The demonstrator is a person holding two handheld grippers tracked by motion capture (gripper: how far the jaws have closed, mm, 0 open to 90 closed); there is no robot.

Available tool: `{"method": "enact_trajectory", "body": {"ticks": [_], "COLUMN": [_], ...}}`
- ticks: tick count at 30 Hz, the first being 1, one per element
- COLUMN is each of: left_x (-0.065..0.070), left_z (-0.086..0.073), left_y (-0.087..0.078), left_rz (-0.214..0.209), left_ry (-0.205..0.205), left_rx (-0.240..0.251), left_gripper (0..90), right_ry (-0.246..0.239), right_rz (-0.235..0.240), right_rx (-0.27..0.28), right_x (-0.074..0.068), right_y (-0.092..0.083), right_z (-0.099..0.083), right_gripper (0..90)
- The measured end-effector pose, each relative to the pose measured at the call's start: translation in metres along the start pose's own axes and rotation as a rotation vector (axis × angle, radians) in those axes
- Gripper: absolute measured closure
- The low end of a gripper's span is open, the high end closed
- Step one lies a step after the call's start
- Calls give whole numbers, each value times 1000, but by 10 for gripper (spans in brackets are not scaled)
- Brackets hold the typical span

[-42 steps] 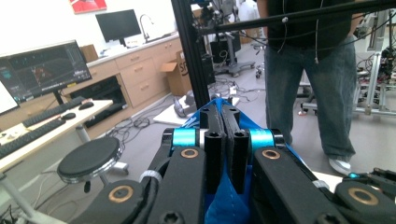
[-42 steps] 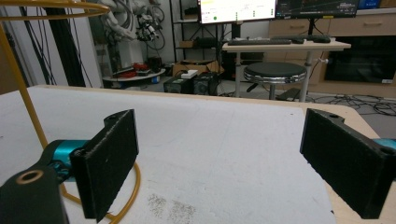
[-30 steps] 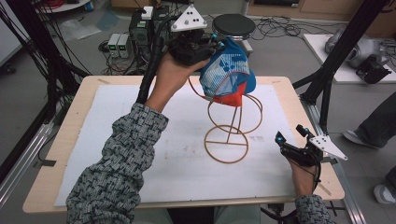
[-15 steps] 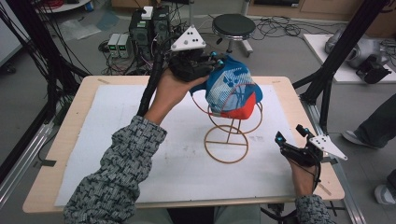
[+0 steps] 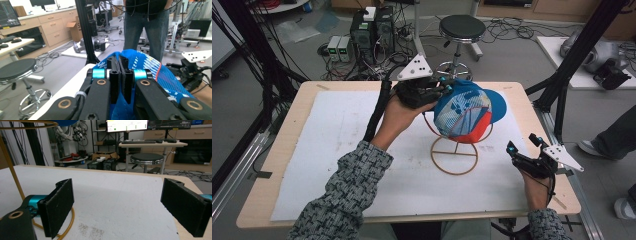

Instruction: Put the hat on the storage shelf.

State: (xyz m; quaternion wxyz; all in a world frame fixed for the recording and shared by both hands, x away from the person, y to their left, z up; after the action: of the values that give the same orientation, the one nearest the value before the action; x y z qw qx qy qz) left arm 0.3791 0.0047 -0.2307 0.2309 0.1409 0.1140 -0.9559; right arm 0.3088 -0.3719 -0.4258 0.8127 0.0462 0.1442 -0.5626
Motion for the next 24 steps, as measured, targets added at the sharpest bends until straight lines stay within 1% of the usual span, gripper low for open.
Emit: {"method": "enact_trajectory", "body": {"ticks": [3, 8, 10, 11, 14, 18, 21, 23, 24], "left_x": [2, 9, 12, 13, 15, 17, 21, 23, 24], "left_z": [-4, -10, -13, -15, -21, -26, -31, -34, -36], "left_y": [0, 2, 3, 3, 5, 8, 10, 11, 10], "left_rz": [-1, -15, -21, -22, -26, -24, -14, -5, -5], "left_ry": [3, -14, -11, -1, -14, -19, -13, 0, -1], "left_rx": [2, 22, 26, 24, 35, 41, 46, 47, 56], "left_gripper": [883, 883, 883, 883, 882, 882, 881, 881, 881], "right_ry": [-1, -2, -1, -2, -3, -3, -4, -4, -5], "right_rz": [-1, -1, 0, 0, 1, 1, 0, 0, 0], "right_rx": [-2, -4, -2, -2, -3, -3, -3, -4, -5], "right_x": [0, 0, 0, 0, 1, 1, 1, 1, 1], "right_y": [0, 0, 0, 0, 0, 1, 0, 0, 0], "right_z": [0, 0, 0, 0, 0, 0, 0, 0, 0], "right_gripper": [107, 107, 108, 107, 108, 107, 107, 107, 108]}}
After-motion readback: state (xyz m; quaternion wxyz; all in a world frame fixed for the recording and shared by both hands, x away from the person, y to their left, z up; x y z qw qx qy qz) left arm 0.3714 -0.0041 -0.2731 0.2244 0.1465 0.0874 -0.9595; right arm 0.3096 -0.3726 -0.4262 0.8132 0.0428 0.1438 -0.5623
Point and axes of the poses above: each handheld gripper's, and its own axes: y roughly forward along the jaws, z roughly out of its top, x roughly to its right, the point moved 1 cm from there along y, roughly forward along the jaws, and after that the axes turned 13 degrees about y, right-handed, at the moved point
